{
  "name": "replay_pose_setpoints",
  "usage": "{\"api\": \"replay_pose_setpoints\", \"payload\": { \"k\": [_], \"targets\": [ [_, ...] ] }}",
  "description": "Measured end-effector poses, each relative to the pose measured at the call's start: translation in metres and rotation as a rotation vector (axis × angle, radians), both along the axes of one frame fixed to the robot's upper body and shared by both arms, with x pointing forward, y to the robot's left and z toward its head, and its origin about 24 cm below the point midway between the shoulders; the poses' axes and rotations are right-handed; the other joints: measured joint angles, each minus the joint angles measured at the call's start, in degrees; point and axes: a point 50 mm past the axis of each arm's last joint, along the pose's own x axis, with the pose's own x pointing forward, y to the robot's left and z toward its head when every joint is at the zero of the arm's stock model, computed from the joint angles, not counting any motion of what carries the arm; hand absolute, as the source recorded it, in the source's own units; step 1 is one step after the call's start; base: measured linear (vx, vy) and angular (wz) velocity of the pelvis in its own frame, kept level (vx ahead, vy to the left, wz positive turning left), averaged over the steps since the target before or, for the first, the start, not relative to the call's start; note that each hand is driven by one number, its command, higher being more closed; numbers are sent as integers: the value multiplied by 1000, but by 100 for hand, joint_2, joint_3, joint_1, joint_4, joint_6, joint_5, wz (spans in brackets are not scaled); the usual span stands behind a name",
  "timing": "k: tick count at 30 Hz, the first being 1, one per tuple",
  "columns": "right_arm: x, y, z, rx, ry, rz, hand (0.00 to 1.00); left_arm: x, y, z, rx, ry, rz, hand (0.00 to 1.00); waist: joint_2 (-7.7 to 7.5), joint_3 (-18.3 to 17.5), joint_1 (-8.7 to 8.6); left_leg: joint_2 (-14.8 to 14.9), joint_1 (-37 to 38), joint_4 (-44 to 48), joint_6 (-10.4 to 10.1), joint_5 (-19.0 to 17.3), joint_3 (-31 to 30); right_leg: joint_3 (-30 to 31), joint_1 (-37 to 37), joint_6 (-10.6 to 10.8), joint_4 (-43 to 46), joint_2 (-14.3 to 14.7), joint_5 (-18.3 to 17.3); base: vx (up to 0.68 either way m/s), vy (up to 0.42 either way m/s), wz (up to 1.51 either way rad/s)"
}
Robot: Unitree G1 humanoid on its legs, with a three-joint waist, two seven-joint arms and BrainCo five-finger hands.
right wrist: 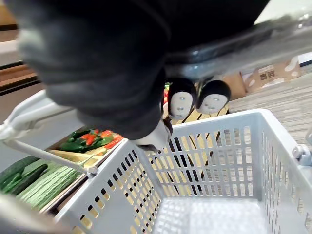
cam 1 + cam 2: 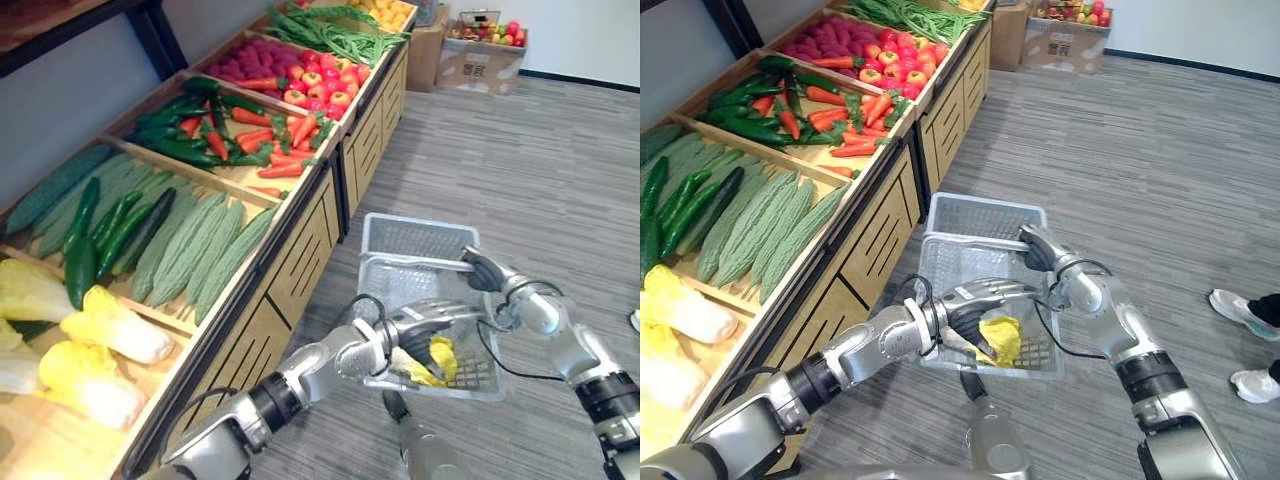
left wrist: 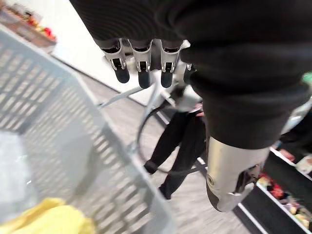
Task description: Pick vegetable in the basket
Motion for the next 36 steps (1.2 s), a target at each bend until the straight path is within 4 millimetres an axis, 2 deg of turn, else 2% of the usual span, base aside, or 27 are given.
{"api": "replay_pose_setpoints", "payload": {
  "k": [3,6,8,13,15,16,19,21,23,24,25,26,27,28,30,33,34,35,36],
  "targets": [
    [-1,-16,1,13,-16,-75,100,-22,4,19,-80,47,-141,0,3,-2,30,4,-43,24,4,3,-140,-144,36,0,-1,-84,-1,-39,-34,27],
    [-3,-27,-4,24,-8,-125,100,-34,12,27,-129,90,-197,0,16,-10,91,28,-46,68,4,-2,-219,-220,96,-6,0,-121,-7,-47,-27,19],
    [-8,-43,-11,37,11,-193,100,-42,20,34,-163,121,-228,0,24,-20,146,32,-141,88,15,-9,-382,-381,101,-20,3,-214,-18,-58,-32,40],
    [-23,-81,-32,63,83,-376,100,-54,39,34,-172,164,-228,0,153,-134,313,45,-377,99,55,19,-736,-772,101,-36,-2,-403,-49,-33,-18,43],
    [-40,-105,-44,81,118,-480,100,-55,51,34,-203,189,-174,0,213,-227,427,35,-521,99,148,79,-977,-1052,117,-36,-5,-529,-58,-16,-1,55],
    [-44,-110,-47,84,129,-504,100,-53,55,35,-224,199,-153,0,213,-237,465,27,-547,97,160,87,-1049,-1119,134,-36,-5,-565,-58,-18,4,67],
    [-75,-129,-77,129,207,-639,100,-41,89,37,-343,195,74,0,161,-314,519,-26,-731,59,293,175,-1607,-1640,310,-60,-23,-776,-98,-47,-4,85],
    [-111,-135,-119,206,334,-762,100,-31,124,34,-487,184,335,0,-22,-518,558,-222,-895,-195,359,340,-2145,-2044,415,-73,-66,-998,-183,-24,-12,105],
    [-134,-135,-145,276,415,-855,100,-24,149,30,-601,166,521,0,-112,-625,601,-388,-991,-429,414,497,-2487,-2317,522,-75,-194,-1155,-186,-3,-23,107],
    [-153,-133,-166,334,477,-945,100,-19,175,27,-727,138,713,0,-170,-653,627,-531,-1078,-643,478,628,-2803,-2598,611,-97,-284,-1272,-211,-2,-32,111],
    [-161,-132,-172,352,498,-973,100,-19,186,26,-776,124,789,0,-191,-663,638,-586,-1124,-710,506,692,-2931,-2704,638,-94,-321,-1326,-232,-7,-36,114],
    [-174,-131,-182,382,526,-1027,100,-22,205,23,-884,109,913,0,-210,-655,691,-671,-1174,-856,525,801,-3146,-2909,703,-83,-376,-1407,-252,-1,-12,77],
    [-181,-130,-187,402,538,-1057,100,-24,213,21,-933,106,965,0,-236,-661,716,-704,-1199,-930,516,877,-3237,-3000,716,-81,-393,-1434,-254,31,-21,86],
    [-195,-130,-196,439,559,-1137,100,-32,232,16,-1052,101,1079,0,-215,-678,804,-772,-1213,-1092,531,1013,-3427,-3178,772,-68,-418,-1479,-262,40,-19,64],
    [-205,-133,-199,447,570,-1198,100,-41,249,10,-1159,106,1183,0,-208,-682,809,-815,-1215,-1259,579,1155,-3667,-3424,881,-27,-419,-1519,-270,45,-25,72],
    [-221,-128,-211,495,600,-1286,100,-50,267,1,-1222,70,1330,0,-299,-732,837,-848,-1244,-1449,596,1324,-4038,-3785,1007,-40,-417,-1518,-359,34,-24,60],
    [-224,-125,-213,504,606,-1296,100,-53,277,-11,-1220,87,1413,0,-352,-773,817,-842,-1313,-1504,596,1383,-4176,-3925,1018,-63,-418,-1515,-380,36,-38,55],
    [-225,-123,-215,509,610,-1298,100,-54,283,-18,-1219,101,1460,0,-348,-791,805,-842,-1319,-1527,599,1418,-4226,-3984,1031,-76,-418,-1513,-392,31,-35,45],
    [-225,-117,-218,521,614,-1303,100,-59,294,-34,-1248,151,1553,0,-343,-810,769,-829,-1320,-1540,600,1453,-4296,-4070,1063,-109,-420,-1501,-413,27,-31,34]
  ]
}}
